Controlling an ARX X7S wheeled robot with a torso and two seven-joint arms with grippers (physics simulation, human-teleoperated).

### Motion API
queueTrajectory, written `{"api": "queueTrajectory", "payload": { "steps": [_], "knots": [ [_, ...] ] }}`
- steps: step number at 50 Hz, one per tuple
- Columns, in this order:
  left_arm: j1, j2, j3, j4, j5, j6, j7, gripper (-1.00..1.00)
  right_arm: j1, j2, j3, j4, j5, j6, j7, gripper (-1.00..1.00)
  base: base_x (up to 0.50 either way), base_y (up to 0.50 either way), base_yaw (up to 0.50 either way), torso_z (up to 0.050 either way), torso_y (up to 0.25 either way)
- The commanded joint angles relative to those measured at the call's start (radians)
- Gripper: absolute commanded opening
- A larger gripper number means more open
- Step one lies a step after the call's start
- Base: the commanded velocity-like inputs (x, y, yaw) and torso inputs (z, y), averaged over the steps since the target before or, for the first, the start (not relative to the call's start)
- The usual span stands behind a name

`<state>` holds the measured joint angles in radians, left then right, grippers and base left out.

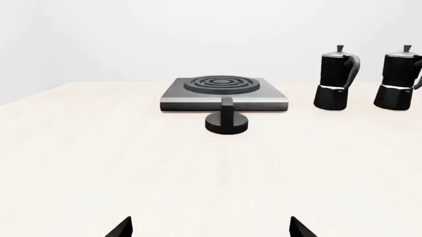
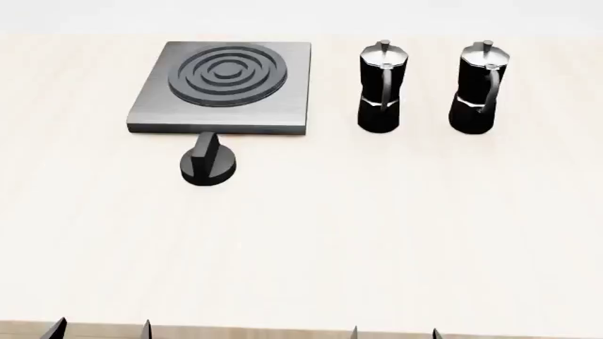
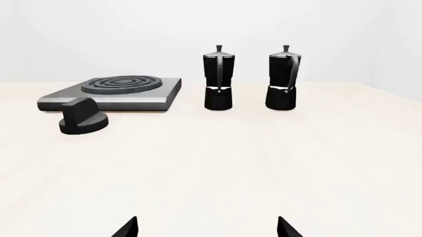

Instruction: Put both moka pots on the stove.

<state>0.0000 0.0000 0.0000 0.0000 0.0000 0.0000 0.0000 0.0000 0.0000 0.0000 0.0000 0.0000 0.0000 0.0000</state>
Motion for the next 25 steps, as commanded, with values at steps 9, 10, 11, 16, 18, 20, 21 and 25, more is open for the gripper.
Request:
{"api": "queueTrajectory", "payload": {
  "steps": [9, 10, 11, 16, 18, 20, 21, 25],
  "knots": [
    [0.001, -0.039, 0.051, 0.010, -0.032, -0.006, -0.050, 1.00, -0.009, 0.042, -0.054, -0.034, 0.035, 0.017, 0.046, 1.00, 0.00, 0.00, 0.00, 0.000, 0.000],
    [0.001, -0.041, 0.053, 0.012, -0.034, -0.007, -0.053, 1.00, -0.009, 0.044, -0.056, -0.037, 0.037, 0.020, 0.049, 1.00, 0.00, 0.00, 0.00, 0.000, 0.000],
    [0.001, -0.043, 0.055, 0.012, -0.036, -0.006, -0.057, 1.00, -0.010, 0.046, -0.058, -0.039, 0.039, 0.020, 0.052, 1.00, 0.00, 0.00, 0.00, 0.000, 0.000],
    [0.010, -0.053, 0.070, 0.050, -0.040, -0.021, -0.071, 1.00, -0.021, 0.058, -0.064, -0.097, 0.055, 0.043, 0.062, 1.00, 0.00, 0.00, 0.00, 0.000, 0.000],
    [0.017, -0.058, 0.074, 0.083, -0.041, -0.035, -0.077, 1.00, -0.031, 0.064, -0.067, -0.143, 0.058, 0.060, 0.068, 1.00, 0.00, 0.00, 0.00, 0.000, 0.000],
    [0.026, -0.064, 0.079, 0.123, -0.042, -0.053, -0.081, 1.00, -0.039, 0.070, -0.070, -0.184, 0.060, 0.076, 0.072, 1.00, 0.00, 0.00, 0.00, 0.000, 0.000],
    [0.028, -0.067, 0.083, 0.133, -0.038, -0.058, -0.084, 1.00, -0.042, 0.072, -0.071, -0.200, 0.062, 0.084, 0.076, 1.00, 0.00, 0.00, 0.00, 0.000, 0.000],
    [0.046, -0.076, 0.093, 0.222, -0.040, -0.092, -0.092, 1.00, -0.062, 0.085, -0.079, -0.306, 0.067, 0.123, 0.081, 1.00, 0.00, 0.00, 0.00, 0.000, 0.000]
  ]
}}
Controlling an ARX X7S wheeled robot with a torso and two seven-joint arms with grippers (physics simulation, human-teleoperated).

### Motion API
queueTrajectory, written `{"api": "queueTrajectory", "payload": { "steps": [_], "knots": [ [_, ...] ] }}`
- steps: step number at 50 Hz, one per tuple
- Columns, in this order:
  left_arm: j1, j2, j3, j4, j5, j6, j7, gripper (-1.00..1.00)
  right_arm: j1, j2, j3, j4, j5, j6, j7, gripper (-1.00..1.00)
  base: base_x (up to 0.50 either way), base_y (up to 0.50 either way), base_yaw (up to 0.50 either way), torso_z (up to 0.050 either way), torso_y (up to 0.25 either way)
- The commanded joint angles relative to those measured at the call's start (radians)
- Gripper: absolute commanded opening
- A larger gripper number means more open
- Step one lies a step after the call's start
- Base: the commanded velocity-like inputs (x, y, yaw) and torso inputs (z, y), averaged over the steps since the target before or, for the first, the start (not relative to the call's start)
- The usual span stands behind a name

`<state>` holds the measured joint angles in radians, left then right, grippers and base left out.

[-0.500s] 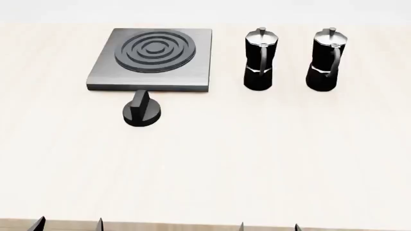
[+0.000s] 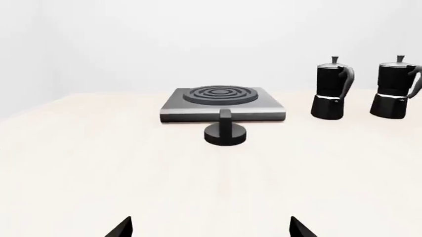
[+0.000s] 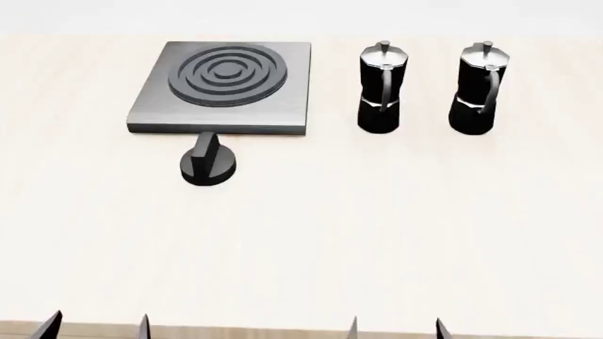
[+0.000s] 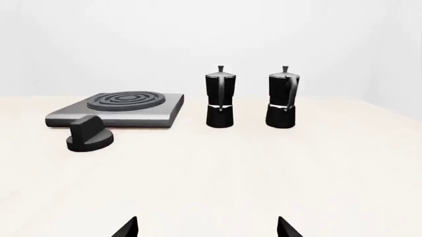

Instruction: Put both moka pots on the stove.

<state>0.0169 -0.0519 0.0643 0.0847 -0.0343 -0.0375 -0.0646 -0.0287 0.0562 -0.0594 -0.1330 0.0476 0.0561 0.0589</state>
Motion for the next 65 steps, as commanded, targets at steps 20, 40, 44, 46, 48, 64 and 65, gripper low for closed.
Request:
{"api": "queueTrajectory", "payload": {
  "steps": [20, 40, 44, 46, 48, 64, 65],
  "knots": [
    [0.120, -0.071, 0.054, 0.680, -0.003, -0.245, -0.078, 1.00, -0.099, 0.082, -0.021, -0.688, 0.058, 0.269, 0.068, 1.00, 0.00, 0.00, 0.00, 0.000, 0.000],
    [0.132, -0.099, 0.072, 0.801, 0.010, -0.281, -0.114, 1.00, -0.097, 0.103, -0.019, -0.756, 0.086, 0.285, 0.093, 1.00, 0.00, 0.00, 0.00, 0.000, 0.000],
    [0.132, -0.103, 0.071, 0.798, 0.006, -0.275, -0.119, 1.00, -0.096, 0.105, -0.027, -0.723, 0.080, 0.265, 0.095, 1.00, 0.00, 0.00, 0.00, 0.000, 0.000],
    [0.132, -0.105, 0.072, 0.796, 0.004, -0.273, -0.121, 1.00, -0.094, 0.107, -0.030, -0.712, 0.078, 0.263, 0.097, 1.00, 0.00, 0.00, 0.00, 0.000, 0.000],
    [0.132, -0.107, 0.076, 0.795, 0.006, -0.272, -0.123, 1.00, -0.094, 0.109, -0.032, -0.709, 0.077, 0.261, 0.099, 1.00, 0.00, 0.00, 0.00, 0.000, 0.000],
    [0.132, -0.121, 0.087, 0.782, 0.004, -0.260, -0.140, 1.00, -0.093, 0.118, -0.035, -0.684, 0.093, 0.250, 0.113, 1.00, 0.08, 0.00, 0.00, 0.000, 0.000],
    [0.132, -0.122, 0.089, 0.783, 0.004, -0.260, -0.141, 1.00, -0.094, 0.119, -0.035, -0.682, 0.094, 0.247, 0.114, 1.00, 0.25, 0.00, 0.00, 0.000, 0.000]
  ]
}}
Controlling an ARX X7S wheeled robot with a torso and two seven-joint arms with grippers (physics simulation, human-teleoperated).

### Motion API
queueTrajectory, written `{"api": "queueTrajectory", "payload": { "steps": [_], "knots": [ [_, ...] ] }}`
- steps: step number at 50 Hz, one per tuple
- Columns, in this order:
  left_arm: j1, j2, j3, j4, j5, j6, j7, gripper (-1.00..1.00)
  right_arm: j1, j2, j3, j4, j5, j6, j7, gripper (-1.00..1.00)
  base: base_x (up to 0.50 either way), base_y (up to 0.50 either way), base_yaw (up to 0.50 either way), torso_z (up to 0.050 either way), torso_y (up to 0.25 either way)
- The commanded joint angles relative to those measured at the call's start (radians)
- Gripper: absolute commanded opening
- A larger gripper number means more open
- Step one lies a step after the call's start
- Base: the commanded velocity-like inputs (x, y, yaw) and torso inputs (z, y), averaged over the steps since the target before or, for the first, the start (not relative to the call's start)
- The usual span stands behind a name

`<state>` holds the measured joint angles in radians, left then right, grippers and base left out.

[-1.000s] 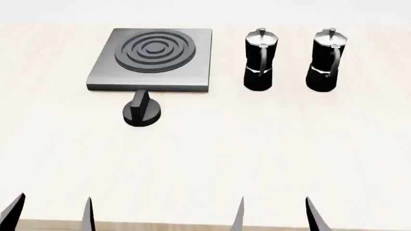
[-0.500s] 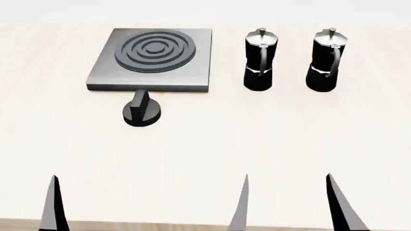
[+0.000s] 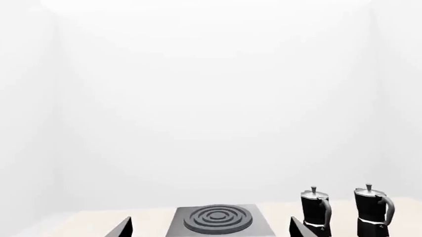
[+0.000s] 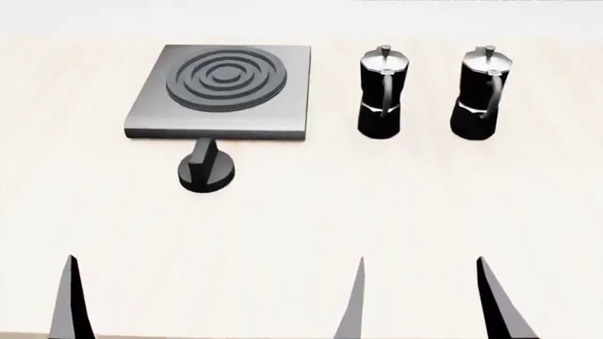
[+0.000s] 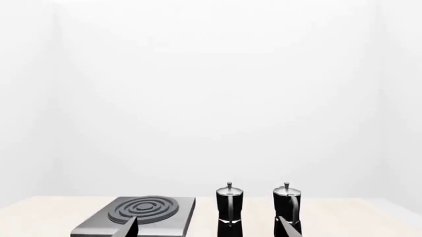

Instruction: Put both moka pots on the stove.

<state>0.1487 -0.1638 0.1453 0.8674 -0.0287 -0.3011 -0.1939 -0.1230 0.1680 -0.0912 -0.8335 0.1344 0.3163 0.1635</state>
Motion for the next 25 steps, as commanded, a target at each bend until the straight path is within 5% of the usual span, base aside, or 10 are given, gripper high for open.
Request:
{"api": "queueTrajectory", "payload": {
  "steps": [1, 25],
  "knots": [
    [0.000, -0.010, 0.008, 0.000, -0.001, 0.004, -0.012, 1.00, 0.001, 0.008, -0.004, 0.019, 0.008, -0.014, 0.010, 1.00, 0.25, 0.00, 0.00, 0.000, 0.000],
    [-0.005, -0.029, 0.025, -0.007, -0.008, 0.006, -0.032, 1.00, 0.000, 0.029, -0.017, 0.003, 0.017, -0.009, 0.030, 1.00, 0.25, 0.00, 0.00, 0.000, 0.000]
  ]
}}
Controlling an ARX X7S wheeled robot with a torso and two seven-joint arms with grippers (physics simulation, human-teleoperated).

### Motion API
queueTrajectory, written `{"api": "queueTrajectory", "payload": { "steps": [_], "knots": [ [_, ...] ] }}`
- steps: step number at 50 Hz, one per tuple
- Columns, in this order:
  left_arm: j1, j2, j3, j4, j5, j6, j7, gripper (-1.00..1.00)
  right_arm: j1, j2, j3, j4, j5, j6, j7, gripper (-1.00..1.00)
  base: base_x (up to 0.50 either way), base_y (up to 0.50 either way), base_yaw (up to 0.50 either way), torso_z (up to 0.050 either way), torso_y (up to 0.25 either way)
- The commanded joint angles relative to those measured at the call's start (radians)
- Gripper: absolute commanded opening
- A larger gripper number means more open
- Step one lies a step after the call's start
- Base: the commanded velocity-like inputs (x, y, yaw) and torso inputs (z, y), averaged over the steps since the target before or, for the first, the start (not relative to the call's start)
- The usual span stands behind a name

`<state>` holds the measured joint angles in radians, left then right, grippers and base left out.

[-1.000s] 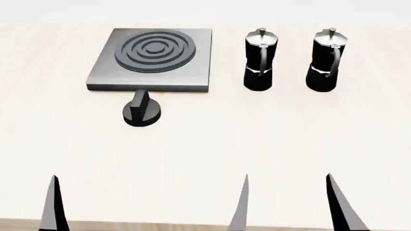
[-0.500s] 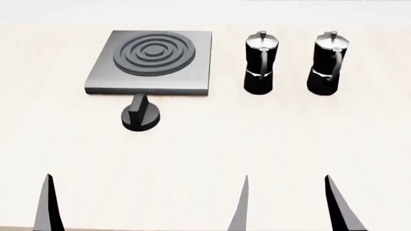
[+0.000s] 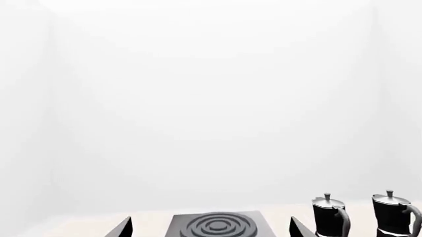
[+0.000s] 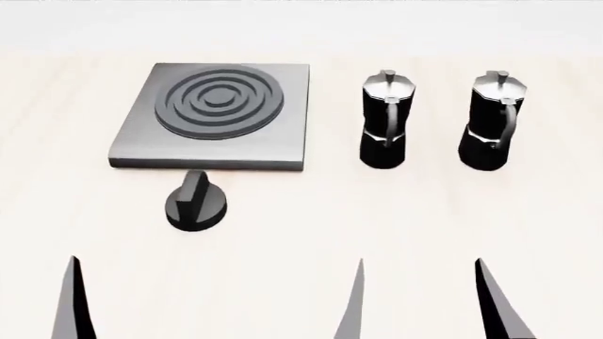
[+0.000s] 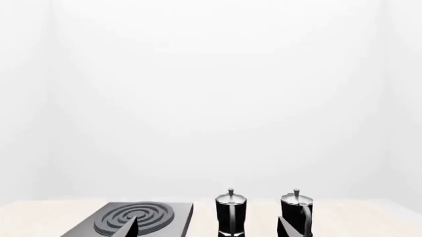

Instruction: Put both moka pots on the stove.

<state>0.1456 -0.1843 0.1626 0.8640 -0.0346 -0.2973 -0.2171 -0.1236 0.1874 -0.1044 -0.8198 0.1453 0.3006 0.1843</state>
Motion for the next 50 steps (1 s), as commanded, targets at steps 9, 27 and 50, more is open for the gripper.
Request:
{"api": "queueTrajectory", "payload": {
  "steps": [9, 27, 50],
  "knots": [
    [-0.002, -0.014, 0.011, -0.003, -0.007, 0.002, -0.015, 1.00, 0.003, 0.017, -0.012, -0.016, 0.004, 0.012, 0.019, 1.00, 0.26, 0.00, 0.00, 0.000, 0.000],
    [-0.003, -0.026, 0.024, -0.007, -0.010, 0.007, -0.028, 1.00, 0.001, 0.028, -0.017, 0.001, 0.012, -0.009, 0.028, 1.00, 0.25, 0.00, 0.00, 0.000, 0.000],
    [-0.009, -0.038, 0.038, 0.003, -0.014, -0.003, -0.043, 1.00, 0.006, 0.041, -0.035, 0.001, 0.015, -0.006, 0.045, 1.00, 0.25, 0.00, 0.00, 0.000, 0.000]
  ]
}}
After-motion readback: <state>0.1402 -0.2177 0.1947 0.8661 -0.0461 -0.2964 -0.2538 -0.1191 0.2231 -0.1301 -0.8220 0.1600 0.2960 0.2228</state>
